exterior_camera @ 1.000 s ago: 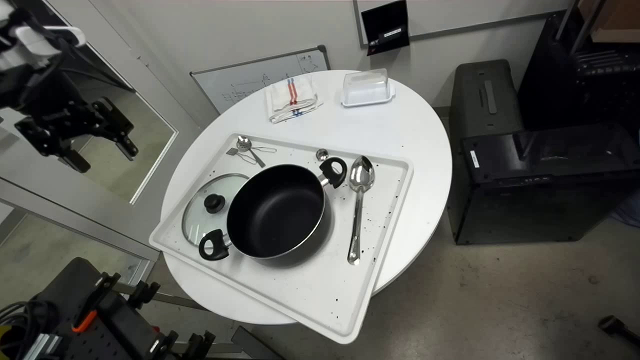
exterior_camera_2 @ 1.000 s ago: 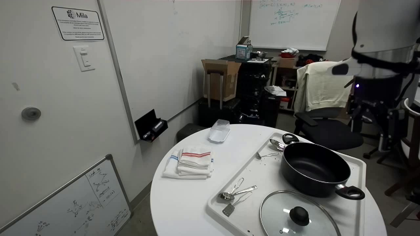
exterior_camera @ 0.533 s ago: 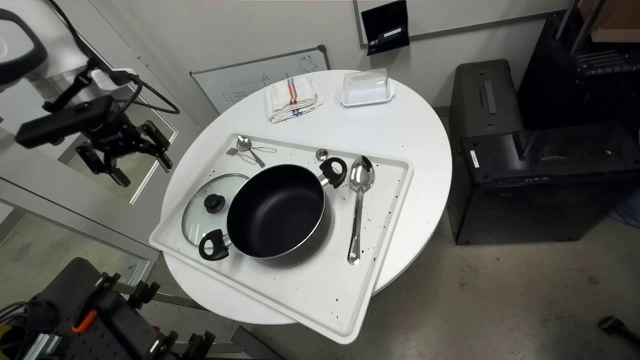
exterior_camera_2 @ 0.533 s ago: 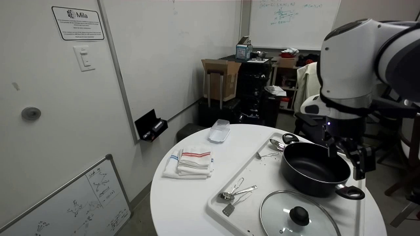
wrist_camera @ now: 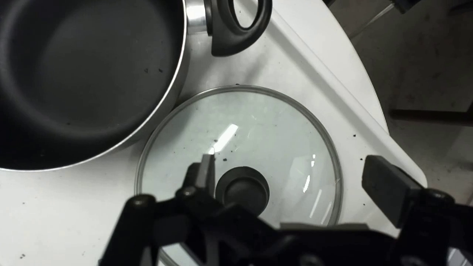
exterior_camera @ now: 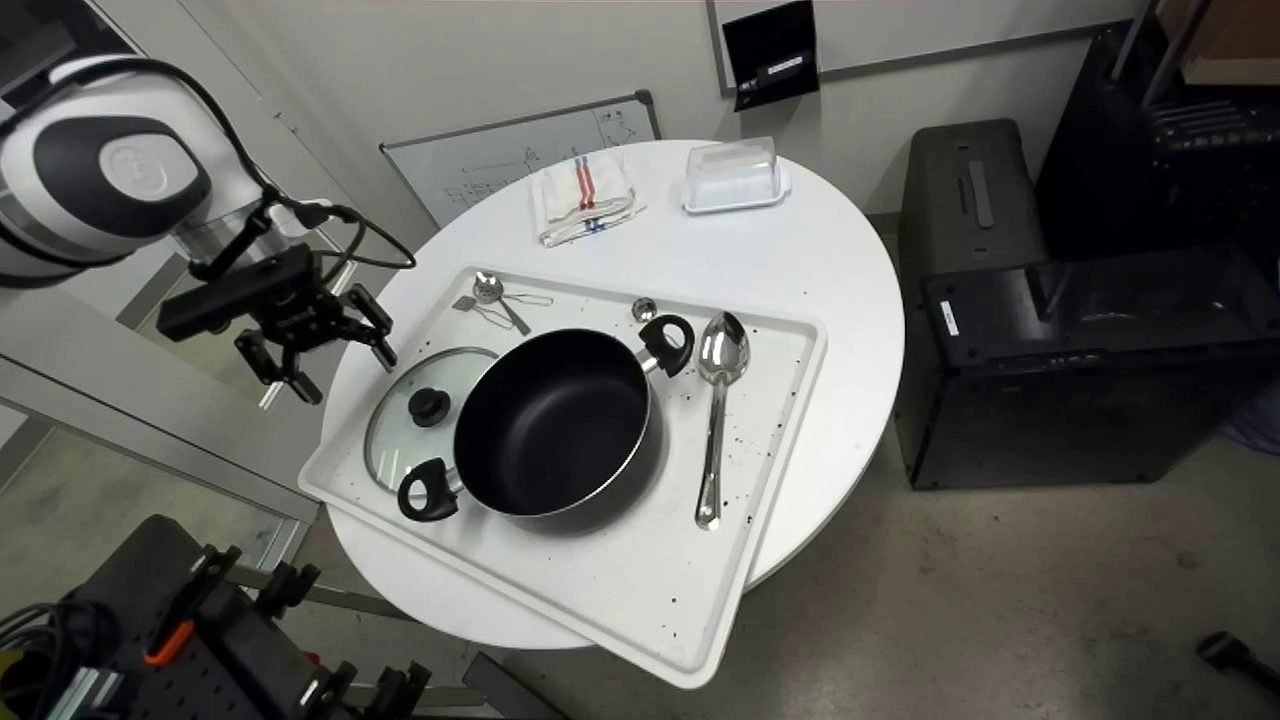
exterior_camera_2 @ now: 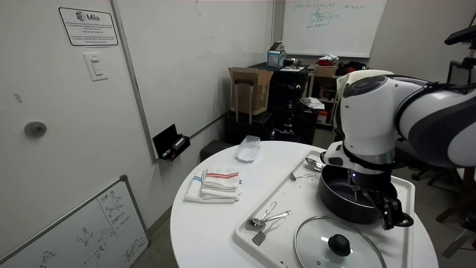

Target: Place the lid on the pot

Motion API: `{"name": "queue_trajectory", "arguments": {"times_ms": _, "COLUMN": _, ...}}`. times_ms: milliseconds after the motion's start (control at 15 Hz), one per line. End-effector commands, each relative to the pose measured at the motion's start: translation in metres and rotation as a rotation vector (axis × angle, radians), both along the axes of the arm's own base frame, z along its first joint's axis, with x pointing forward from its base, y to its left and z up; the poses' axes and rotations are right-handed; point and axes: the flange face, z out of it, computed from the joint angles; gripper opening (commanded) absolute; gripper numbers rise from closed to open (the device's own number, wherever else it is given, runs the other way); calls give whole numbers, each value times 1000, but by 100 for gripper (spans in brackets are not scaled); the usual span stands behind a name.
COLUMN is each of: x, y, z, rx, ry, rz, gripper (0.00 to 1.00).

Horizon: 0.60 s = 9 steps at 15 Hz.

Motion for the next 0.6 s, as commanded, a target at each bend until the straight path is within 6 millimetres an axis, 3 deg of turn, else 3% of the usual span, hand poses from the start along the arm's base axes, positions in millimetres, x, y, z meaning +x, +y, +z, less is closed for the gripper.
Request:
{"name": "queue_trajectory", "arguments": {"times_ms": 0, "x": 9, "y": 15, "z": -32, "rx": -4, "ry": -15, "rz": 40, "gripper": 100}}
{"name": "queue_trajectory", "arguments": {"times_ms": 533, "x": 24, "y": 24, "z": -87, "rx": 6, "ry": -28, "rz": 88, "gripper": 100}}
